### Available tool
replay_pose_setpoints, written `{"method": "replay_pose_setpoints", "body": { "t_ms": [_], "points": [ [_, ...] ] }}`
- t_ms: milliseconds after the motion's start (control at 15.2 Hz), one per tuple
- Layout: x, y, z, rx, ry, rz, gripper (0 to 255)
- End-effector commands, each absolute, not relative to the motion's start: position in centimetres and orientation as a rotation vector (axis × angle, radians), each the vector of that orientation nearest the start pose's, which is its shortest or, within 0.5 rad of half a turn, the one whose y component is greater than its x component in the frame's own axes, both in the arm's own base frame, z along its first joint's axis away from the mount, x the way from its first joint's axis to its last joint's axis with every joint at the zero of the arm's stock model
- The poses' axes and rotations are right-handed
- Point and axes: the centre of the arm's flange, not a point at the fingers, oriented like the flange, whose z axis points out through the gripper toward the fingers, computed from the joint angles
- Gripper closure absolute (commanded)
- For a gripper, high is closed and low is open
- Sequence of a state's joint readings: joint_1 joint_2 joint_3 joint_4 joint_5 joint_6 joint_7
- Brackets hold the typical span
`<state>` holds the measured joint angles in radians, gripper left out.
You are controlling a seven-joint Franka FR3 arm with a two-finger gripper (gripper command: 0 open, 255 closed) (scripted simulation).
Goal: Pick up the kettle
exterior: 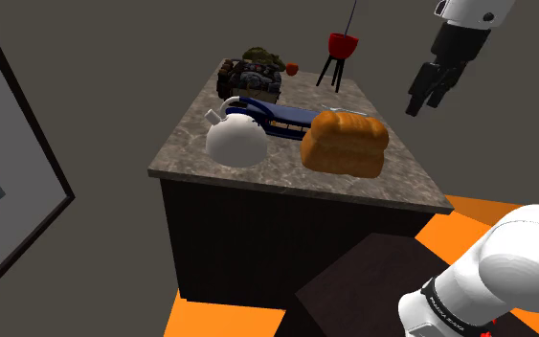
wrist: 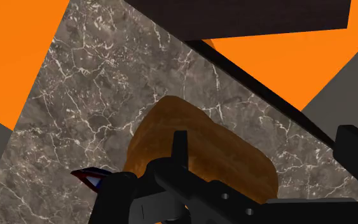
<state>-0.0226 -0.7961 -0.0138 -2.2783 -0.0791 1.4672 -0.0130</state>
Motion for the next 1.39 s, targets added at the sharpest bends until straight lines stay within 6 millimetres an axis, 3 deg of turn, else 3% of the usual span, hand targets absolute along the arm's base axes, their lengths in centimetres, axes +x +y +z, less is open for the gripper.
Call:
{"method": "replay_pose_setpoints", "body": {
  "t_ms": [0,660,1320],
  "points": [
    [29.3,-2.1,62.1,-3.21,0.043,0.027,0],
    [41.7,0.7,60.1,-3.196,-0.391,0.009,0],
    [52.9,6.8,58.2,-3.123,-0.82,-0.009,0]
  ]
}}
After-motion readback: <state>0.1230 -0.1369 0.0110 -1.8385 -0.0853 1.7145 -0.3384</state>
